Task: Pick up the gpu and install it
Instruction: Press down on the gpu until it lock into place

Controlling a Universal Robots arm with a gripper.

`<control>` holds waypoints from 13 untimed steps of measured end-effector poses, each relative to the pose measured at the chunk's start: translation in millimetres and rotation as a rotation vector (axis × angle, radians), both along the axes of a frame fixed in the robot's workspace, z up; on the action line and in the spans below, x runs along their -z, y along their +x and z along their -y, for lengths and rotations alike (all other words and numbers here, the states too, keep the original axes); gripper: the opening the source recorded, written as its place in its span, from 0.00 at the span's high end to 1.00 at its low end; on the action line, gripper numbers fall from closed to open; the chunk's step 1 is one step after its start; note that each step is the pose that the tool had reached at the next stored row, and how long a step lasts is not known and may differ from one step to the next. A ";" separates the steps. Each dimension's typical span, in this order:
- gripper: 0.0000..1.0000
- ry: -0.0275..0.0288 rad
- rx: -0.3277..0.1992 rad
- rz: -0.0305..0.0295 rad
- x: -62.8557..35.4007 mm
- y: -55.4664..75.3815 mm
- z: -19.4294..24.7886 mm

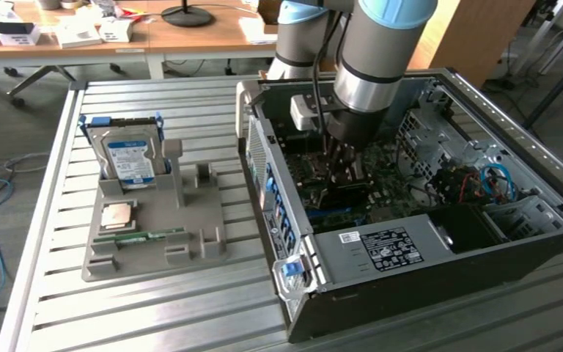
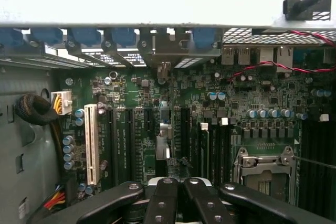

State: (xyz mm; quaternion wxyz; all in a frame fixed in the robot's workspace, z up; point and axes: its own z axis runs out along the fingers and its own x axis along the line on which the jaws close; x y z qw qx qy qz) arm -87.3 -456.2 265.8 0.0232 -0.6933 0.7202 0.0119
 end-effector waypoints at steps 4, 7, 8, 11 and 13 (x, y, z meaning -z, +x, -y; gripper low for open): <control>0.89 0.0020 0.000 0.0000 0.0 0.0 1.4; 0.89 0.0028 0.000 0.0000 0.3 0.0 1.5; 0.89 0.0026 0.000 -0.0002 0.8 -0.1 1.6; 0.89 0.0043 0.000 0.0007 3.5 0.1 1.4; 0.89 0.0031 0.000 0.0002 3.6 0.0 1.6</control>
